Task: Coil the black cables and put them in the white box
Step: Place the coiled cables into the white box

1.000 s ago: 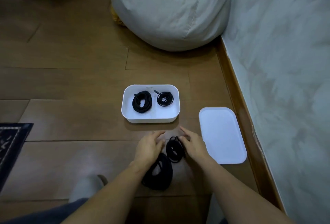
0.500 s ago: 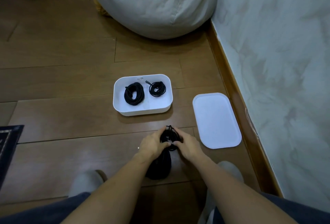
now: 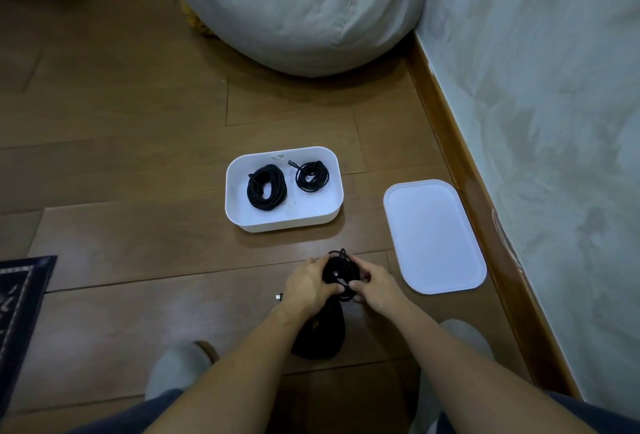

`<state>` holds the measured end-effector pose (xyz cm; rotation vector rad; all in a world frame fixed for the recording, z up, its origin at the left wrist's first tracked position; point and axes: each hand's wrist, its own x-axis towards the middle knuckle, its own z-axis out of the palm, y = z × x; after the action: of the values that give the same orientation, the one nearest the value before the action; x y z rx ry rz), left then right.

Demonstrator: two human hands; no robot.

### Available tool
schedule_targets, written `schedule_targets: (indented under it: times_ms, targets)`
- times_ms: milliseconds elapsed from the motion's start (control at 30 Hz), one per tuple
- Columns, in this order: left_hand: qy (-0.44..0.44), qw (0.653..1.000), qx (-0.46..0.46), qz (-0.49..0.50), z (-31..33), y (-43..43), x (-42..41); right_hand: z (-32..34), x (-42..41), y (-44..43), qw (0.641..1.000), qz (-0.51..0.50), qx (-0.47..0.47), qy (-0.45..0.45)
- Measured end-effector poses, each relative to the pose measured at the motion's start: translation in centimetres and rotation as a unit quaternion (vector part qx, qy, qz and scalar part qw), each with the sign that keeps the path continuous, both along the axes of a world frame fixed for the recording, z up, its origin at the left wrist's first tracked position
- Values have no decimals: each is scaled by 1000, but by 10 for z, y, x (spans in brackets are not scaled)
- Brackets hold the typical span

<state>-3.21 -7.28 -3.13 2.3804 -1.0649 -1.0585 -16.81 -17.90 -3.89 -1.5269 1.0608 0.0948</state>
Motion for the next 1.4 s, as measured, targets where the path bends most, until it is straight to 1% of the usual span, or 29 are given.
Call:
schedule_targets:
  times_ms: [167, 300, 400, 600, 733, 833, 1000, 1133, 1200, 1233, 1300, 1400]
  targets:
    - [31, 999, -33, 6, 9, -5, -3, 8, -3, -4, 1000, 9, 24, 4]
    - [57, 995, -78, 34, 22, 2, 5, 28, 4, -7, 999, 8, 41, -22]
    - [67, 988, -113, 75, 37, 9, 19, 50, 24, -9, 998, 32, 21, -40]
    - [39, 976, -181, 115, 76, 11, 70, 89, 84, -16, 992, 85, -25, -94]
    - [24, 968, -193, 157, 97, 8, 106, 106, 129, -29, 984, 119, -80, -101]
    - [29, 964, -204, 166, 100, 6, 129, 102, 159, -35, 986, 124, -60, -96]
    - [42, 964, -178, 194, 75, 1, 153, 79, 188, -39, 989, 127, -32, -66]
    - [52, 976, -142, 154, 48, -18, 155, 59, 185, -52, 992, 118, -36, -26]
    - [43, 981, -131, 136, 41, -31, 150, 53, 179, -62, 990, 124, -64, -8]
    - [38, 983, -127, 128, 37, -37, 147, 51, 176, -66, 986, 141, -94, 5]
    - [32, 986, -117, 112, 31, -47, 143, 48, 171, -72, 972, 181, -145, 32]
    - [21, 991, -97, 93, 22, -48, 143, 42, 173, -73, 948, 248, -183, 75]
